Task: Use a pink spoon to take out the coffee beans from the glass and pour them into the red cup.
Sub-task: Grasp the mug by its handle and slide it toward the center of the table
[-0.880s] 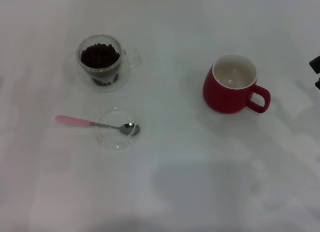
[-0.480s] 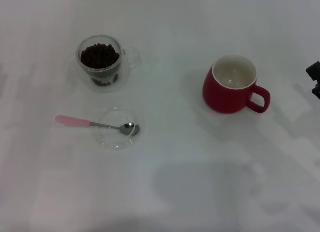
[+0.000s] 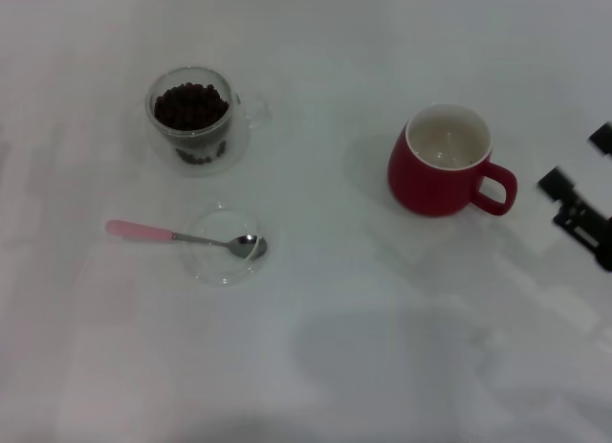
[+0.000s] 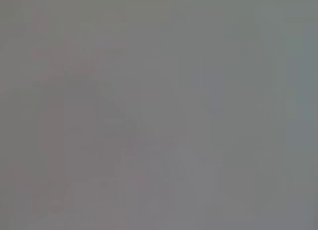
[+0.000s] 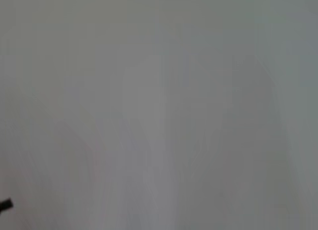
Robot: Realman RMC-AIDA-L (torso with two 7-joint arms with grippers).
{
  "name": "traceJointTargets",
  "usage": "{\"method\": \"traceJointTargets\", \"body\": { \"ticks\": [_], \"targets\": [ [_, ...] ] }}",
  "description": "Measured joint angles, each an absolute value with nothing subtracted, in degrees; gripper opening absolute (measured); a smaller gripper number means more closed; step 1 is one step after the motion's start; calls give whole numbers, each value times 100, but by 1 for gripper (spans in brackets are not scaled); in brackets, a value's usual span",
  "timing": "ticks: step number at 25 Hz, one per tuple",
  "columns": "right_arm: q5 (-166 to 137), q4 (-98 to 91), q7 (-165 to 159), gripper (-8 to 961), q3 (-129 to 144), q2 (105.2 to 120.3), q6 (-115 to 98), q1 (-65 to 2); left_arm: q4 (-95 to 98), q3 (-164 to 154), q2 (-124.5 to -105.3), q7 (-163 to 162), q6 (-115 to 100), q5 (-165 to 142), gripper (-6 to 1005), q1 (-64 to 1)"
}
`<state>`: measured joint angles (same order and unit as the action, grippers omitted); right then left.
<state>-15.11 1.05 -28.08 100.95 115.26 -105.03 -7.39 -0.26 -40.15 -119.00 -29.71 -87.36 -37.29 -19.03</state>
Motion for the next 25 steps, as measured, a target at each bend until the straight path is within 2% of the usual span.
{"method": "traceJointTargets", "body": {
  "ticks": [8, 25],
  "targets": [
    [-1534, 29, -2813, 860, 10189, 11587, -9244, -739, -26, -4049, -11900, -2970, -8735, -3774, 830, -1898],
    [-1525, -1033, -2874, 856, 10367, 11600, -7123, -806, -78, -4054, -11909, -2977, -8742, -3788, 829, -1836]
  ]
}}
